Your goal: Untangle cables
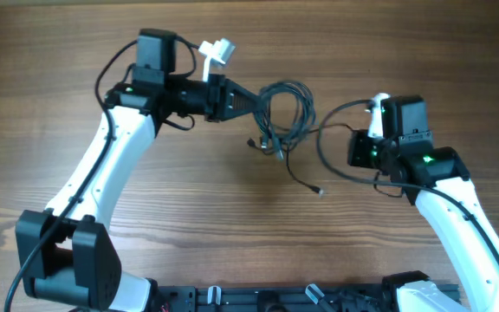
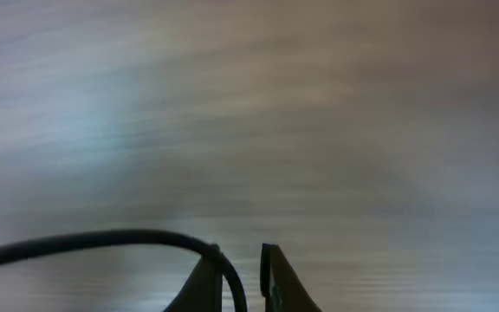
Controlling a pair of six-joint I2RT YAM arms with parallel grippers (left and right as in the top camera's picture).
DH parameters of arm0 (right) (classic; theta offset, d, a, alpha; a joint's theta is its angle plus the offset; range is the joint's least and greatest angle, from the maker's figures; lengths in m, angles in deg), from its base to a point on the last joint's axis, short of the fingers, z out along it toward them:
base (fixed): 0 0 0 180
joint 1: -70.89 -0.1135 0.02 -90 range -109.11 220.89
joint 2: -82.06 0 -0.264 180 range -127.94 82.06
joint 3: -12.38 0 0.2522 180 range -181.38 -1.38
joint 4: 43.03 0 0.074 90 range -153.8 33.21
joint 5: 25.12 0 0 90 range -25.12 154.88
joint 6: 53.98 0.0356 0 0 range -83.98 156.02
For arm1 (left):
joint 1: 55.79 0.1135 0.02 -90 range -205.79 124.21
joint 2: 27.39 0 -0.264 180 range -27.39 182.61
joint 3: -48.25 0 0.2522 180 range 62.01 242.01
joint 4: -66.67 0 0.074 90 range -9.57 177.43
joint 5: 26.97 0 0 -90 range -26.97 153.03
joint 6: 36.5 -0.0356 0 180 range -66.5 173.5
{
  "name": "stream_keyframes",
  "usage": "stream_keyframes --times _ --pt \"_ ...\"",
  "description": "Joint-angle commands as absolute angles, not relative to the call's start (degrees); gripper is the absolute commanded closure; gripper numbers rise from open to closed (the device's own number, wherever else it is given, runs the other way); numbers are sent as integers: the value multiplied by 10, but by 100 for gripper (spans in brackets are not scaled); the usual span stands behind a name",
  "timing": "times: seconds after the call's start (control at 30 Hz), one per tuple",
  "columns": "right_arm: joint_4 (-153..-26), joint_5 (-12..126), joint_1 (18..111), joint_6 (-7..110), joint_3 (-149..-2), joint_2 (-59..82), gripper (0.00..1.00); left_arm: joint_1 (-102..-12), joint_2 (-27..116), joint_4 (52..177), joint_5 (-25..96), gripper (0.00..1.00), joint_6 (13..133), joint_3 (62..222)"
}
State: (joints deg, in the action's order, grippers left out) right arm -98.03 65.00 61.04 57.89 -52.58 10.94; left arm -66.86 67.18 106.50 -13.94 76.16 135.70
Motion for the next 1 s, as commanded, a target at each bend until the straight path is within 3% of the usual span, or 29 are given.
stream_keyframes --times 0.0,0.3,0.33,0.37,0.4,0.53,0.7,0.97 --pt "-1014 844 625 739 -534 102 96 -642 671 1064 -127 96 747 1363" --pt "-991 852 643 735 -534 102 96 -628 671 1157 31 96 669 1363" --pt "-980 841 643 733 -534 102 91 -628 671 1173 47 96 661 1363" --pt "-967 820 643 719 -534 102 74 -629 671 1186 59 96 652 1363" --pt "-952 788 643 688 -534 102 66 -631 671 1200 70 96 640 1363" --pt "-906 652 643 592 -534 102 40 -646 671 1236 109 96 608 1362" --pt "-851 402 643 499 -534 102 25 -680 671 1246 128 96 587 1362" --pt "-807 215 643 480 -534 102 25 -742 671 1247 157 96 569 1362"
